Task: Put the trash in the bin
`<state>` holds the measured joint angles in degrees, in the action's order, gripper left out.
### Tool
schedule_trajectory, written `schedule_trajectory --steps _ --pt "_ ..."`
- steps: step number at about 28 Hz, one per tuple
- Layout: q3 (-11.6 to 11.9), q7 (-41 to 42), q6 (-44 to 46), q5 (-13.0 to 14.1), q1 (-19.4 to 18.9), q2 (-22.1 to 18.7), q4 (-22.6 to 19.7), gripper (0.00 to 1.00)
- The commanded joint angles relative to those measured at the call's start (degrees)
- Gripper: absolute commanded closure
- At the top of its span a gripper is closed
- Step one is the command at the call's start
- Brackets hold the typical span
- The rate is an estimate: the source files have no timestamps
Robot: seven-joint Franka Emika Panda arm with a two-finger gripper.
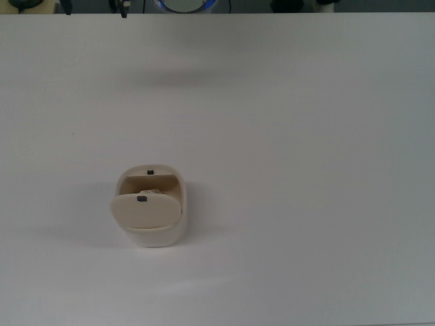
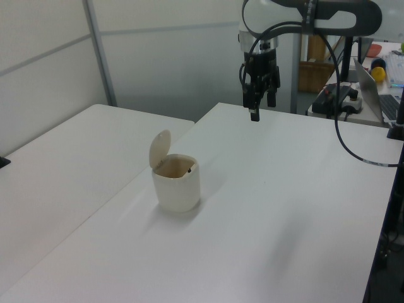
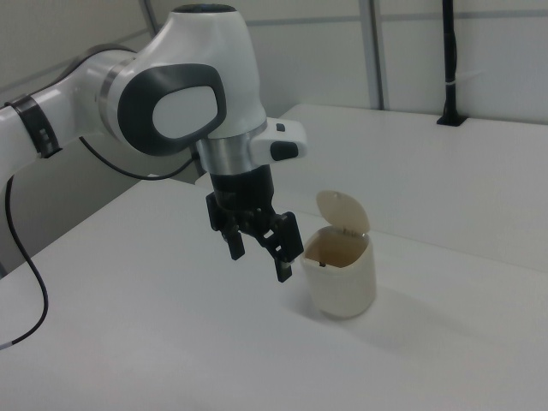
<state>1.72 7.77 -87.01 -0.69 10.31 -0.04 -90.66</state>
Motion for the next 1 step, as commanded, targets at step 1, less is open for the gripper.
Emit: schedule_trajectory --steps 1 --pt "1.2 1.7 -2.1 0.2 -0.2 -0.7 -0.7 0.0"
